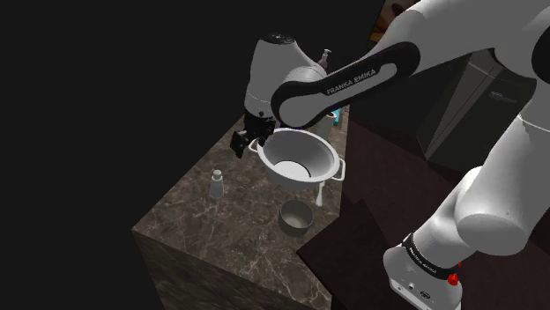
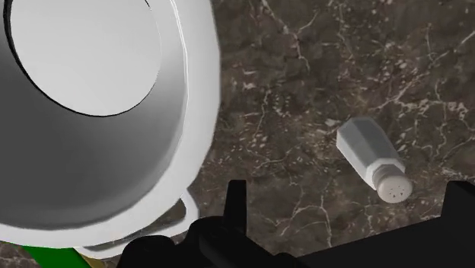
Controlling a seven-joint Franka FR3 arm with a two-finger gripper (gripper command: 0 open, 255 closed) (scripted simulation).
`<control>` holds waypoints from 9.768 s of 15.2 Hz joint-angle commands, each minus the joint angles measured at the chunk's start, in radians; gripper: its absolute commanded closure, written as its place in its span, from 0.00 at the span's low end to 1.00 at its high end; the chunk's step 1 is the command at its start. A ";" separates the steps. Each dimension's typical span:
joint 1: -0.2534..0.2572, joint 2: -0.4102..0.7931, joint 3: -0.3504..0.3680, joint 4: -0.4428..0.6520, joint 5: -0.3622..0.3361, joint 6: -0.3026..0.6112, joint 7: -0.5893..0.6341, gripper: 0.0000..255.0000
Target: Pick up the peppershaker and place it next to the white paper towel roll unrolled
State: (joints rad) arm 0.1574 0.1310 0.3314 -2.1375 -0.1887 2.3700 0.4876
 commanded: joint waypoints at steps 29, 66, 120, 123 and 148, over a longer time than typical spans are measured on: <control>0.164 0.470 -0.070 0.359 -0.246 0.058 0.213 1.00; 0.123 0.251 0.001 0.459 -0.119 -0.245 0.097 1.00; -0.296 -0.150 -0.287 0.235 0.141 -0.320 -0.715 1.00; -0.329 -0.134 -0.323 0.254 0.153 -0.320 -0.789 1.00; -0.612 0.237 -0.502 0.709 0.302 -0.413 -1.282 1.00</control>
State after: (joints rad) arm -0.4526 0.3646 -0.1705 -1.4197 0.1120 1.9445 -0.7908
